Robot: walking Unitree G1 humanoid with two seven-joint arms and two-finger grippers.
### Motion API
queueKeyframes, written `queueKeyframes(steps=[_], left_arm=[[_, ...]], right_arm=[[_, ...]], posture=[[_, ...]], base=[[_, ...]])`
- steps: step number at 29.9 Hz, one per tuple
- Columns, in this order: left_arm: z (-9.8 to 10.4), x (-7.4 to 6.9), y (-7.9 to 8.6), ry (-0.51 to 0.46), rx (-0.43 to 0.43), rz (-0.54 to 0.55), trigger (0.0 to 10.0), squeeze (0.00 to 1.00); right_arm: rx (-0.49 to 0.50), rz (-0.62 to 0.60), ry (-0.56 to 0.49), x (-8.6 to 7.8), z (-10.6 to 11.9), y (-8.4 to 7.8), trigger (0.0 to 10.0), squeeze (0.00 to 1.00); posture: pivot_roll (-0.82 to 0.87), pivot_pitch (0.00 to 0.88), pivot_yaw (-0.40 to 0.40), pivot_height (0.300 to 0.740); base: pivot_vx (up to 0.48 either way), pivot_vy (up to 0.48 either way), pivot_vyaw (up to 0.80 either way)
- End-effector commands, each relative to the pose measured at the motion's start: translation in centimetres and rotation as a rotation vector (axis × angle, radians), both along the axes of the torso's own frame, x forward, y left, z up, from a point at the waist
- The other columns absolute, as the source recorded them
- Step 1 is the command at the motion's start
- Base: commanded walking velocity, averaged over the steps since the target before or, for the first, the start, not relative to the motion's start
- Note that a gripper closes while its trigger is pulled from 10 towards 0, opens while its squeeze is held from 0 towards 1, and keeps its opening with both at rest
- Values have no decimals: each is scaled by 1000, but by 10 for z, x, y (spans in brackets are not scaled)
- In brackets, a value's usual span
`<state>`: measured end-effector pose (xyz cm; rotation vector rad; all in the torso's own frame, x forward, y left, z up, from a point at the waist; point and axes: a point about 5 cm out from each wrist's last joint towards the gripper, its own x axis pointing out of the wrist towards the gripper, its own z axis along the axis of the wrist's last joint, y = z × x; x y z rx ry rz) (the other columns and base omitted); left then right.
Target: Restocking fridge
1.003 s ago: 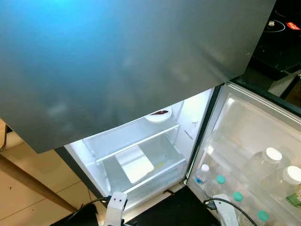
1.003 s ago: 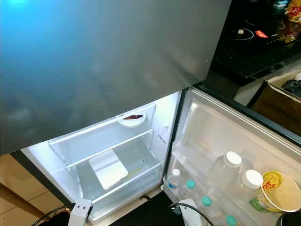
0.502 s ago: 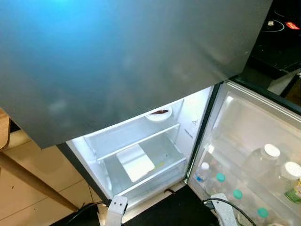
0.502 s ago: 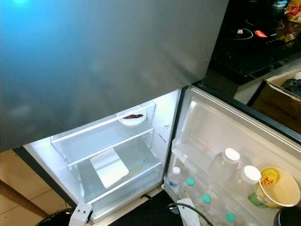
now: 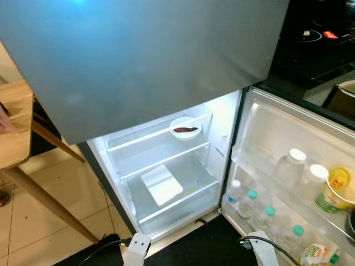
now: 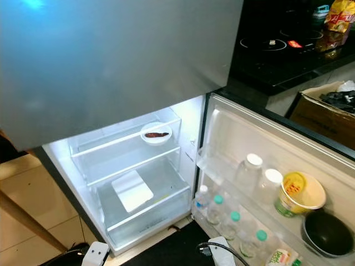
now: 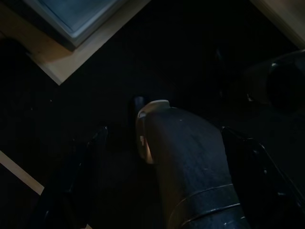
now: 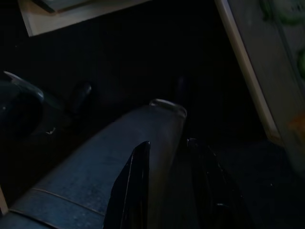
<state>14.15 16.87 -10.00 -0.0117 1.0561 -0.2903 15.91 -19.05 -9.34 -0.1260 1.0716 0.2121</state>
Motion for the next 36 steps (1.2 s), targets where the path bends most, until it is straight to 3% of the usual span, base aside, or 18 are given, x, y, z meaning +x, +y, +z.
queueKeyframes(steps=[1, 19, 29, 36], left_arm=[[-2, -4, -1, 19, 3, 2, 10000, 0], [-2, -6, 1, 21, 10, 0, 10000, 0], [-1, -4, 7, 25, -13, 5, 10000, 0], [-1, -6, 6, 38, -26, 6, 10000, 0]], right_arm=[[0, 1, 7, -1, -1, 0, 10000, 0], [-2, 14, 11, -1, 0, 0, 10000, 0], [-4, 14, 9, 0, 0, 0, 10000, 0], [-4, 14, 9, 0, 0, 0, 10000, 0]], posture=[[3, 33, -6, 740], [6, 36, -6, 740], [2, 34, -6, 740], [3, 34, -6, 740]], base=[[-435, 0, 0], [-429, 0, 0], [0, 0, 0], [0, -445, 0]])
